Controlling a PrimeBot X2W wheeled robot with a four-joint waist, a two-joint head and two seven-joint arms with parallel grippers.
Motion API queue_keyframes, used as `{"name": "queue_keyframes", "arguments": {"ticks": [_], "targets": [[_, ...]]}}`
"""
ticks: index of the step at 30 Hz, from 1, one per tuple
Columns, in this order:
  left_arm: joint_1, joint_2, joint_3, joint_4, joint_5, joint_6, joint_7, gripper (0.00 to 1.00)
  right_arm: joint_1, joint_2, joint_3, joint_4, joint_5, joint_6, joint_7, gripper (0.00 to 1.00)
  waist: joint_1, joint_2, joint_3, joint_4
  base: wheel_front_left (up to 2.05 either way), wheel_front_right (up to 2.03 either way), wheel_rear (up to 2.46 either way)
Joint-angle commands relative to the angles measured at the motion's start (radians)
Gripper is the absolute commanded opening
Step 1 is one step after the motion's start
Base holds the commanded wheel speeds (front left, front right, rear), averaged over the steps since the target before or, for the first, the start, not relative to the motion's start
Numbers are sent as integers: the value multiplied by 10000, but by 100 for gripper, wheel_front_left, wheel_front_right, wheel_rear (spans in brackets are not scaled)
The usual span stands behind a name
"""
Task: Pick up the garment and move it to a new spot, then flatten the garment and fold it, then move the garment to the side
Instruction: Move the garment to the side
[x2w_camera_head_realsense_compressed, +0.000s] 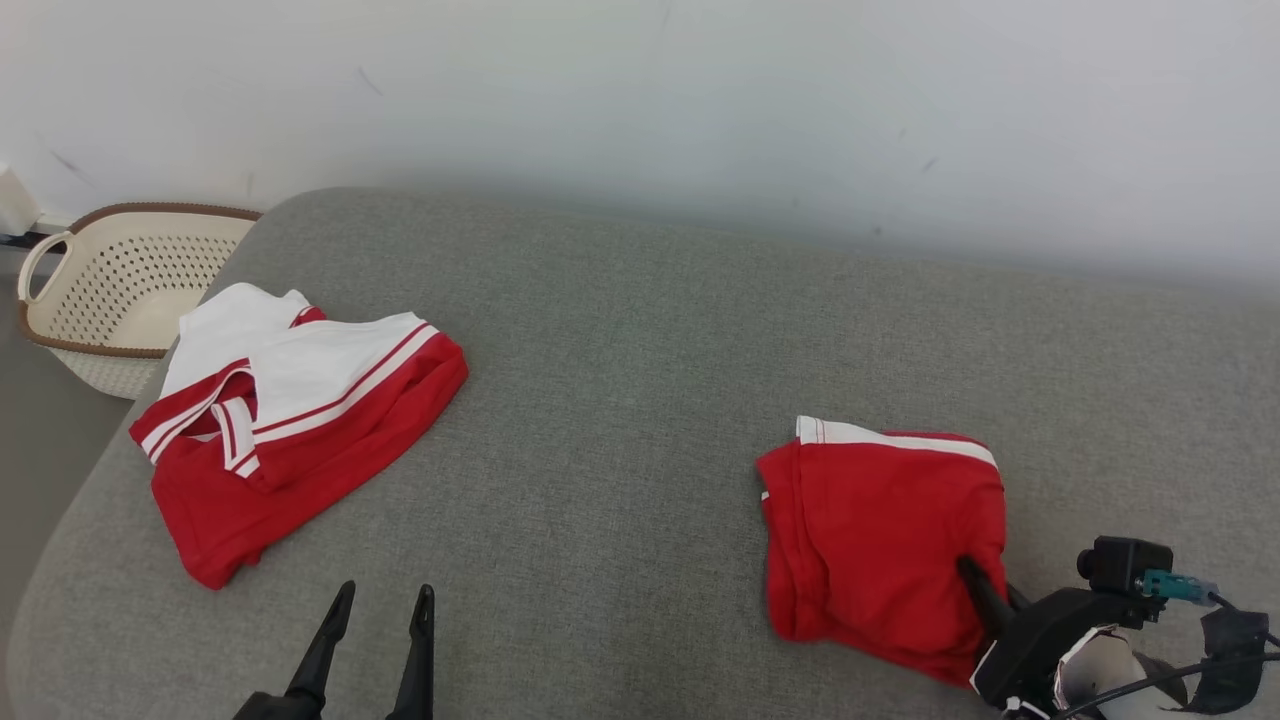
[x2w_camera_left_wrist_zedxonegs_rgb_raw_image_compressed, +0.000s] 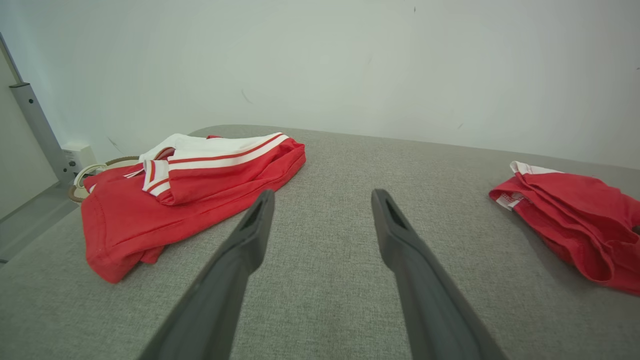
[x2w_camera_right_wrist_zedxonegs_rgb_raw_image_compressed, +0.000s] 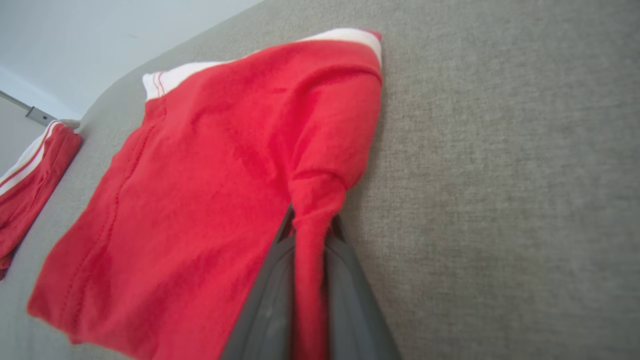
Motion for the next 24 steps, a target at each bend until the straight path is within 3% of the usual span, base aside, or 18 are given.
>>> {"name": "queue_keyframes", "arguments": {"ticks": [1,14,24], "targets": [[141,5,55,8,-35,42,-48,100,-219,-227,151,77,-124,9,-210,0,-1,0,2,-85,0,0,0],[-282,0,270,-888,-122,7,-48,100,-2999,-1664,1860,444,-1760,9,-568,0,-1,0,1112,-1304,0,0,0],[-728,143,668,-2013,-19,-96,-48,100,-5065,-2567,2905,686,-2129,7,-362,0,-1,0,2499,-2081,0,0,0]]}}
